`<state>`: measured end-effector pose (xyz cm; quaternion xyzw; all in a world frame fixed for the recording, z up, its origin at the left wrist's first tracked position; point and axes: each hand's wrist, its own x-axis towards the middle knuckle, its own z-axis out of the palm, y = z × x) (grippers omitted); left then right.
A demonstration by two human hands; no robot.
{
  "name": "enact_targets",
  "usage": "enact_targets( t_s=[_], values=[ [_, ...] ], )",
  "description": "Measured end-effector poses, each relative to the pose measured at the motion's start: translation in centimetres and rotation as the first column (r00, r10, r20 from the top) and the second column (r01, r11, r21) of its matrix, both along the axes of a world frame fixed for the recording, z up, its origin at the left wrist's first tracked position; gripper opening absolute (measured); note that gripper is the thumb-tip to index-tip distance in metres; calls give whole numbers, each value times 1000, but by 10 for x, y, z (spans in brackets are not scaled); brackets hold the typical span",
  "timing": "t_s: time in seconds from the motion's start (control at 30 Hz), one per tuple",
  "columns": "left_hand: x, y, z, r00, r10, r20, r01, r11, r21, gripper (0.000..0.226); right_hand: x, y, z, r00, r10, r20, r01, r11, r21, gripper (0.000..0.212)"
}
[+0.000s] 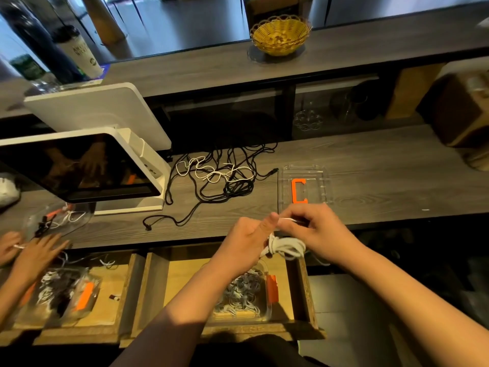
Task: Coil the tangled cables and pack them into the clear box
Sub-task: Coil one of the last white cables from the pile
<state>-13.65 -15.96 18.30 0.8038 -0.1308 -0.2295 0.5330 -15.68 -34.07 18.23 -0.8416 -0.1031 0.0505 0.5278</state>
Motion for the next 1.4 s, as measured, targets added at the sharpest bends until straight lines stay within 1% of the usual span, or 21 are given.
enact_targets(
  t_s=[0.07, 0.1, 0.13, 0.2, 0.27, 0.3, 0.37, 0.5, 0.63, 0.73, 0.8, 0.9, 1.03, 1.13, 1.2, 1.23, 1.3, 1.4],
  values=[
    [0, -1, 5, 996, -23, -82, 16, 996, -88, 55, 1, -3, -6, 999, -27, -39, 30, 997, 75, 11],
    [0, -2, 6, 995, -21, -99, 9, 992, -127, 49, 1, -5, -9, 998, -39, -48, 43, 995, 92, 8],
    [0, -2, 6, 994, -16, -108, -1, 988, -156, 44, 1, -7, -11, 998, -49, -49, 54, 994, 93, 9],
    [-2, -1, 4, 993, -44, -113, 21, 981, -195, 35, 1, -9, -15, 996, -76, -42, 79, 994, 76, 18],
    [-4, -1, 1, 989, -79, -127, 48, 971, -233, 31, -1, -9, -15, 994, -96, -44, 99, 993, 68, 24],
    [-5, -2, -1, 990, -68, -127, 34, 968, -250, 30, -1, -8, -15, 994, -97, -57, 101, 992, 78, 22],
    [-5, -3, -5, 993, 14, -114, -43, 965, -261, 27, -2, -5, -16, 991, -91, -96, 101, 989, 104, 15],
    [-7, -7, -14, 979, 192, -63, -201, 959, -202, 19, -7, -1, -22, 985, -126, -114, 137, 986, 97, 29],
    [-9, -10, -18, 914, 407, -13, -403, 899, -171, 19, -14, 3, -31, 980, -113, -162, 127, 989, 80, 28],
    [-4, -9, -25, 866, 500, -1, -496, 860, -124, 20, -20, 3, -34, 980, -91, -176, 101, 994, 50, 32],
    [-1, -6, -30, 855, 519, -2, -518, 852, -71, 20, -23, 4, -34, 983, -66, -169, 68, 998, 10, 32],
    [1, -3, -36, 867, 499, 10, -499, 867, -3, 19, -25, 6, -31, 990, -44, -135, 39, 998, -40, 28],
    [-1, 1, -41, 875, 472, 107, -482, 870, 103, 15, -25, 7, -27, 991, -26, -133, 17, 998, -65, 22],
    [-2, 9, -43, 881, 466, 85, -473, 876, 95, 6, -26, 6, -25, 990, -25, -136, 17, 998, -64, 22],
    [-2, 13, -43, 891, 448, 75, -454, 886, 90, 7, -25, 6, -23, 992, -6, -126, -4, 997, -79, 21],
    [-2, 14, -43, 899, 429, 86, -436, 893, 112, 6, -24, 7, -21, 992, 5, -123, -17, 996, -90, 21],
    [-1, 16, -44, 931, 350, 104, -364, 908, 205, 4, -21, 6, -21, 993, 18, -117, -31, 993, -113, 20],
    [-2, 15, -46, 983, 183, 5, -174, 923, 344, 4, -20, 6, -26, 995, 42, -93, -59, 980, -192, 22]
  ],
)
